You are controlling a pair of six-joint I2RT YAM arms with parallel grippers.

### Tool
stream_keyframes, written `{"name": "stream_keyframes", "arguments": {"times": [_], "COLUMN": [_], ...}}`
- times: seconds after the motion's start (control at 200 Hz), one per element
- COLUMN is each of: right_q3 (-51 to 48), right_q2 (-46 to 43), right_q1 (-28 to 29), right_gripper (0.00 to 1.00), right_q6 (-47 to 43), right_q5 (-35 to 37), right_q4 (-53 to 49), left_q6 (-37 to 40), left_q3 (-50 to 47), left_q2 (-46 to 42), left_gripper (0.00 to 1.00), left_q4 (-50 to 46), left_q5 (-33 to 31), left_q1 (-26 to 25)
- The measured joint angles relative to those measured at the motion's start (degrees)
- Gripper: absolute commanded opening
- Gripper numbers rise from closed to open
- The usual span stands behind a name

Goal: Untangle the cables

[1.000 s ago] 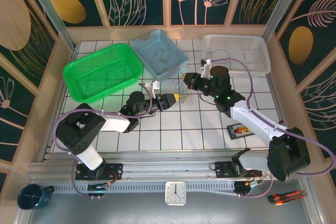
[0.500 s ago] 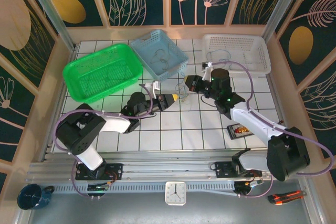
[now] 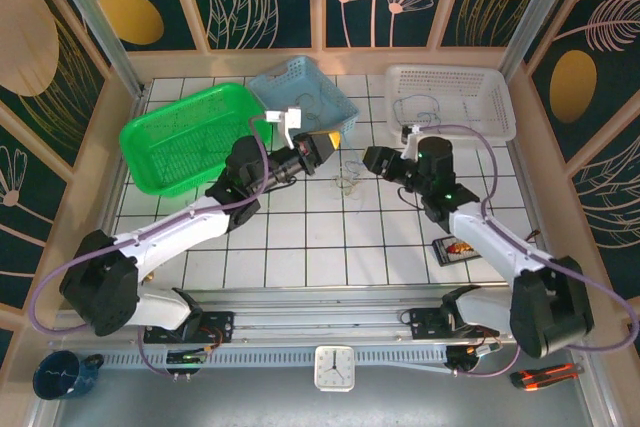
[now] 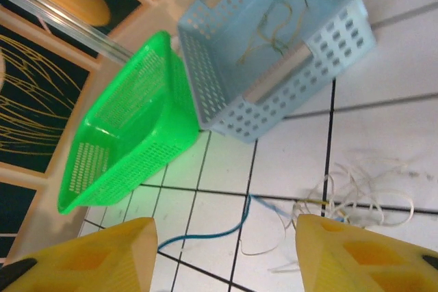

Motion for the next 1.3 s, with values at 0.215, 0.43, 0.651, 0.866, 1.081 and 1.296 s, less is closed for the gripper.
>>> {"name": "stream_keyframes", "arguments": {"times": [0.215, 0.43, 0.651, 0.866, 1.081, 1.296], "right_q3": [0.0, 2.5, 7.4, 10.8, 12.8, 16.7], "right_q2": [-11.5, -14.5, -10.1, -4.3, 0.2, 1.4], "right_q1": [-1.2, -1.3, 2.3, 6.5, 7.0, 7.0], "right_gripper": [0.64, 0.66, 0.66, 0.67, 0.09, 0.0], "right_q6": [-5.6, -11.6, -17.0, -20.6, -21.7, -21.4], "right_q5": [2.0, -0.8, -2.2, -1.0, 3.1, 4.5], "right_q4": [-2.0, -2.1, -2.2, -2.9, -2.4, -3.0], "left_q6": [3.1, 5.5, 6.6, 7.0, 7.0, 7.4], "left_q3": [7.5, 12.2, 15.8, 17.8, 18.0, 15.6], "left_q2": [0.5, 1.7, 3.1, 3.5, 3.5, 2.2], "left_gripper": [0.0, 0.0, 0.0, 0.0, 0.0, 0.5], "left_q4": [-9.5, -15.2, -18.9, -20.3, -20.7, -19.1], "left_q5": [1.0, 2.5, 4.5, 5.8, 7.1, 6.8], "left_q1": [0.0, 0.0, 0.0, 0.0, 0.0, 0.0]}}
